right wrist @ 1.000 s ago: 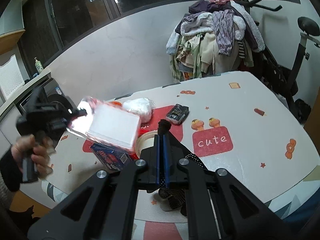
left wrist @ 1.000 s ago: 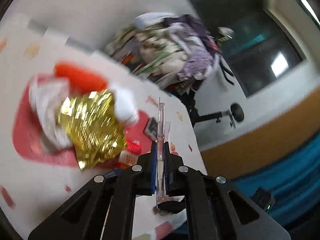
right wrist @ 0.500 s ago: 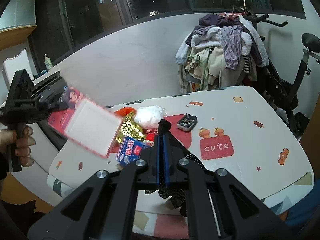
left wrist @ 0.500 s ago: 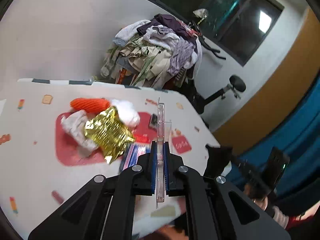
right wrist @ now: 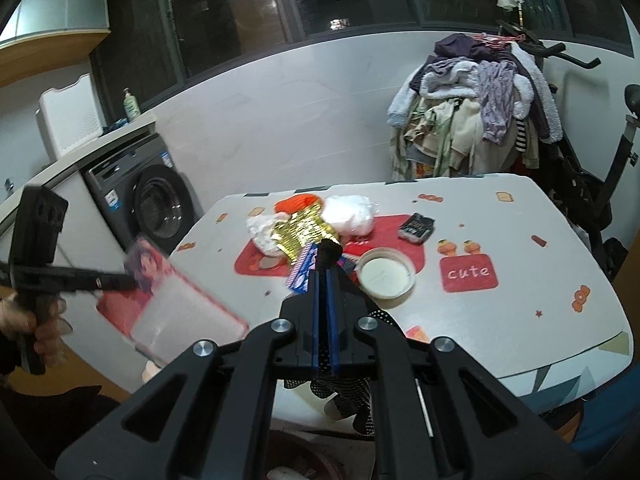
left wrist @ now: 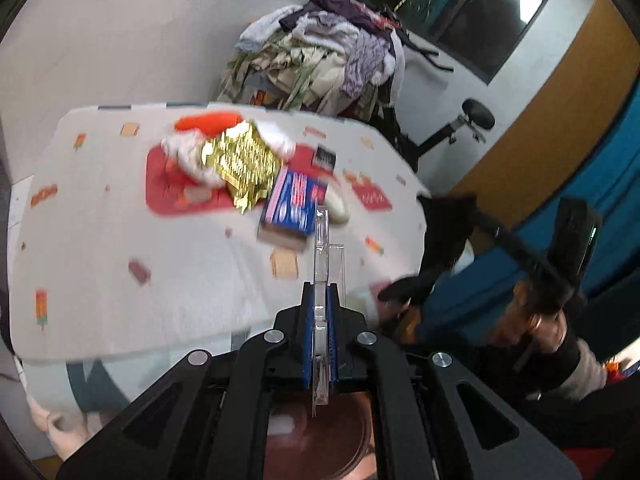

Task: Collect trash
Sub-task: 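Lower both tools to the brown bin and release the tray and sock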

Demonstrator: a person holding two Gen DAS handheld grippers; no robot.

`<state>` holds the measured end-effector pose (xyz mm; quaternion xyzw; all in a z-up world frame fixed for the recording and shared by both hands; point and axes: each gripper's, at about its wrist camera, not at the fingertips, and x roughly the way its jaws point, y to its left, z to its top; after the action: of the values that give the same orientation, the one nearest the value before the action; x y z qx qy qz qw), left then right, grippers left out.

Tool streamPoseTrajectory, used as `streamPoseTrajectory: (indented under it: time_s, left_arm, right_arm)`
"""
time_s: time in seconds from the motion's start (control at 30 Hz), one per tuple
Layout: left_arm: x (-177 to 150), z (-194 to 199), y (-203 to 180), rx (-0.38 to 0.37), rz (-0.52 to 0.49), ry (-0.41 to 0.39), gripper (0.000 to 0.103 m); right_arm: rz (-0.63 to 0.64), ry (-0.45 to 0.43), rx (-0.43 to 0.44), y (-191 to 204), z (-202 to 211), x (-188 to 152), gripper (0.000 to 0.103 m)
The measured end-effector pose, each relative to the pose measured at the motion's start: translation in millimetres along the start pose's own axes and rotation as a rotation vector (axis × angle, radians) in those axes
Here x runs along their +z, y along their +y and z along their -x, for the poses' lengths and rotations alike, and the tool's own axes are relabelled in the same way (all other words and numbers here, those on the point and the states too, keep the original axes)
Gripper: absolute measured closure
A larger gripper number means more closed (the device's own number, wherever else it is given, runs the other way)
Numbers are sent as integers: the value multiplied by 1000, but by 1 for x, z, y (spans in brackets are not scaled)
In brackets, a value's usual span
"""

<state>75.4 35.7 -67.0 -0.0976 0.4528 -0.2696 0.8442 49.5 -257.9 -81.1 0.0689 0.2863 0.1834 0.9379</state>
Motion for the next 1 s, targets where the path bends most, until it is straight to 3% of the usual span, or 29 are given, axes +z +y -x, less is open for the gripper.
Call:
streamPoseTrajectory:
  time_s: [0.37,0.57,0.8,0.87,0.9,0.93,1.0]
  left_arm:
    - [-84,-43,-3,62,-46,156,96]
    - [-118,-82,-7,105,-85,259,96]
    - [-140,-108,-4,109,-70,314,96]
    - [-142,-110,-3,74,-51,318,90]
    - [-142,-109,-3,69,-52,315,77]
    - [-141,-106,-5,79,-61,303,58]
    - [-137,-96,-9,105,-83,259,48]
  right_arm:
    - [30,56,44,21,0,-22,95]
    - [37,89,60,24,-2,-33,95]
    - [39,137,87,28,-8,-48,95]
    - [41,150,95,29,-10,-53,95]
    - [42,155,99,30,-10,-55,95]
    - [39,162,105,31,-11,-57,95]
    - [37,182,117,34,-13,-63,95]
